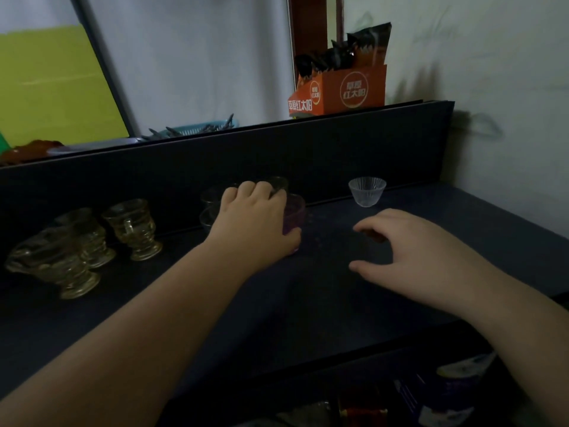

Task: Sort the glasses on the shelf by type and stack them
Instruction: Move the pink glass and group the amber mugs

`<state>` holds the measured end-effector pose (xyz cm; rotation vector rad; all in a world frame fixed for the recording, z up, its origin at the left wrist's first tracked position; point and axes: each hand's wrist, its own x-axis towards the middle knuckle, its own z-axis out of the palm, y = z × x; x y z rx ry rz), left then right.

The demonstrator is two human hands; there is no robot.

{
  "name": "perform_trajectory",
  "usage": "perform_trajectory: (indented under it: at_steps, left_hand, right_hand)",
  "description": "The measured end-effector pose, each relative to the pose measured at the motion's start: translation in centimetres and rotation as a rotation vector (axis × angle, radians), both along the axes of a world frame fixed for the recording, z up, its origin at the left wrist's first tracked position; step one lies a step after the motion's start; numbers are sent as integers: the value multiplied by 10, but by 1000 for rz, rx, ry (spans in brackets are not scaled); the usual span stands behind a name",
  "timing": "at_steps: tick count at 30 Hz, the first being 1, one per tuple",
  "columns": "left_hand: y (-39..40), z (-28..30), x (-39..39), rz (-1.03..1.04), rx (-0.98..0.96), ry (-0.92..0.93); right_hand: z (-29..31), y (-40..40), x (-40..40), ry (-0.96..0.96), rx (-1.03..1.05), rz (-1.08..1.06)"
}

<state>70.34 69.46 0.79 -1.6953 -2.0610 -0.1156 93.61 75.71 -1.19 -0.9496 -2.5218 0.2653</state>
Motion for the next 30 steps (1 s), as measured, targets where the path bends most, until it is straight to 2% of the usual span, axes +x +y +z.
perform_trajectory:
  at_steps: [8, 20, 30]
  left_hand:
    - [-74, -1, -24, 44, 170, -136]
    - [-234, -21, -129, 146, 199, -277]
    - [-407, -28, -238, 328, 194, -270]
  right_hand:
    - [4, -31, -46, 16, 14, 84]
    - [10, -139, -173, 15, 48, 240]
    - [5, -271, -309, -37, 116, 311]
